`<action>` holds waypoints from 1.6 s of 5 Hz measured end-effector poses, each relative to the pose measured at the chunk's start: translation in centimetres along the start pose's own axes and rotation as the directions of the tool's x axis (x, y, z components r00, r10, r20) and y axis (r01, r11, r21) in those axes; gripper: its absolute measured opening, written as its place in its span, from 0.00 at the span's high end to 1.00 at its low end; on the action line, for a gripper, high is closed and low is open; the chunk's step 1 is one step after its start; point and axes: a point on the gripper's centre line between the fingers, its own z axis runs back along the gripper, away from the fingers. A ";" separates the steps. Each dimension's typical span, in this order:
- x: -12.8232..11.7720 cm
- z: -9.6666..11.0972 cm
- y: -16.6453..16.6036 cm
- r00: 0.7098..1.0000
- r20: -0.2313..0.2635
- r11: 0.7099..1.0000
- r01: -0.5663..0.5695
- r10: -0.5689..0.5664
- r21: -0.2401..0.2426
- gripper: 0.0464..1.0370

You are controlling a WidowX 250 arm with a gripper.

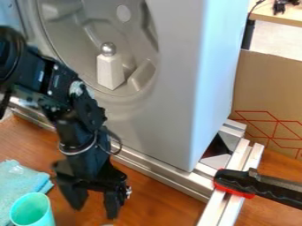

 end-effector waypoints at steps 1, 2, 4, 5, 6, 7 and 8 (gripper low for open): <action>2.1 1.8 1.1 0.997 -0.012 0.997 0.072 -0.072 0.017 0.04; 3.7 4.7 1.5 0.973 -0.056 0.973 0.227 -0.225 0.044 0.04; 2.7 9.5 2.2 0.824 -0.310 0.834 0.533 -0.474 0.142 0.04; 2.6 9.6 2.3 0.819 -0.320 0.830 0.539 -0.477 0.142 0.04; 2.6 9.6 2.3 0.818 -0.320 0.830 0.539 -0.477 0.142 0.04; 2.6 9.6 2.3 0.819 -0.320 0.830 0.539 -0.477 0.142 0.04; 2.5 9.6 2.3 0.818 -0.321 0.830 0.539 -0.477 0.142 0.04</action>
